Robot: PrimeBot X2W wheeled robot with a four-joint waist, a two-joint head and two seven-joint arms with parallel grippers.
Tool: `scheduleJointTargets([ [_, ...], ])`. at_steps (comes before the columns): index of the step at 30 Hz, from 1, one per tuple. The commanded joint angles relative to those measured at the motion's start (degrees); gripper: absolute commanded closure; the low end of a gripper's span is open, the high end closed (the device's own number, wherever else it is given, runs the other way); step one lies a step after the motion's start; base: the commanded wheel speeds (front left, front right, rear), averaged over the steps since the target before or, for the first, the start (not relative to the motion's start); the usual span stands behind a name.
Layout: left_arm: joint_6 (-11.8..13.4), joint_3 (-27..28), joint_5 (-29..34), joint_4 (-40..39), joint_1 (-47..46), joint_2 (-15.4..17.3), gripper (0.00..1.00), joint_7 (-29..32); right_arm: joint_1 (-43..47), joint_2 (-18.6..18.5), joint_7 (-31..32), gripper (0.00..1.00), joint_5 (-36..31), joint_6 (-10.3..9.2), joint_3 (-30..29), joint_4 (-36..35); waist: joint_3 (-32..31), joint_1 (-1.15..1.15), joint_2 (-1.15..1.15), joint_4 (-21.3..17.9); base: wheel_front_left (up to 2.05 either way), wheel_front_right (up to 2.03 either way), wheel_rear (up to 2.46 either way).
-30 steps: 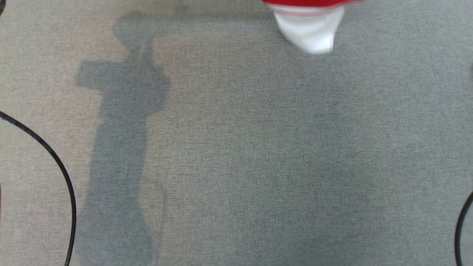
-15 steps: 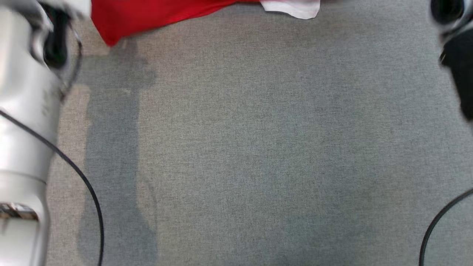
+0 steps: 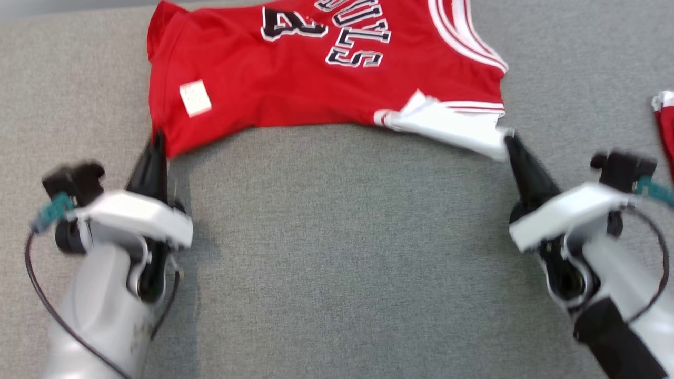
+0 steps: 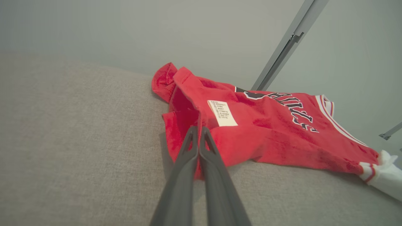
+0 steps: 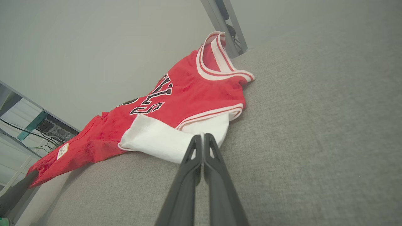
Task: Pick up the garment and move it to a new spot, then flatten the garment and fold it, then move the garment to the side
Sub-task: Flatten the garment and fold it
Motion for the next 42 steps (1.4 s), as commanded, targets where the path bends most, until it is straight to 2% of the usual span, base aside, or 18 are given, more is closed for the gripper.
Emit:
scheduleJointTargets([
  [1, -0.2, 0.2, 0.5, -0.3, 0.9, 0.3, 1.00, -0.2, 1.0, -0.5, -0.4, 1.00, 0.1, -0.02, -0.1, -0.4, -1.0, 0.00, 0.00, -0.5, 0.00, 0.00, 0.00],
  [6, -0.2, 0.5, -0.2, -4.5, 10.4, 1.4, 1.00, 0.1, 12.0, -2.1, -0.5, 1.00, 0.7, -0.02, -1.8, -6.9, -4.4, 0.00, 0.00, -0.9, 0.00, 0.00, 0.00],
  [11, 2.0, 0.4, -0.8, -11.5, 19.4, 3.4, 1.00, 3.9, 21.3, -3.9, 0.8, 1.00, -0.3, -0.02, -4.3, -13.0, -7.0, 0.00, 0.00, -1.0, 0.00, 0.00, 0.00],
  [15, 5.3, 0.9, -1.2, -20.5, 26.8, 5.2, 1.00, 8.0, 28.0, -5.3, 4.6, 1.00, -1.8, -0.02, -7.4, -18.4, -8.7, 0.00, 0.00, -1.1, 0.00, 0.00, 0.00],
  [21, 12.0, 1.9, -1.7, -37.0, 38.9, 8.2, 1.00, 15.4, 39.0, -5.9, 14.3, 1.00, -4.4, -0.02, -14.2, -29.4, -10.6, 0.00, 0.00, -1.0, 0.00, 0.00, 0.00],
  [26, 17.7, 2.9, -1.4, -49.9, 47.3, 10.4, 1.00, 21.0, 48.6, -2.4, 23.3, 1.00, -7.9, -0.02, -22.9, -39.2, -11.7, 0.00, 0.00, -0.6, 0.00, 0.00, 0.00],
  [30, 21.1, 3.7, -1.0, -56.7, 51.7, 11.7, 1.00, 24.1, 54.6, 2.3, 31.3, 1.00, -11.7, -0.02, -29.8, -47.0, -12.2, 0.00, 0.00, -0.4, 0.00, 0.00, 0.00],
  [36, 23.5, 4.6, -0.7, -61.5, 54.1, 12.7, 1.00, 26.4, 57.0, 8.8, 40.9, 1.00, -17.6, -0.02, -36.2, -55.5, -12.3, 0.00, 0.00, 0.0, 0.00, 0.00, 0.00],
  [42, 24.1, 4.9, -0.3, -62.6, 51.9, 13.0, 1.00, 26.8, 51.5, 9.9, 45.2, 1.00, -20.9, -0.02, -37.3, -58.0, -11.3, 0.00, 0.00, 0.1, 0.00, 0.00, 0.00],
])
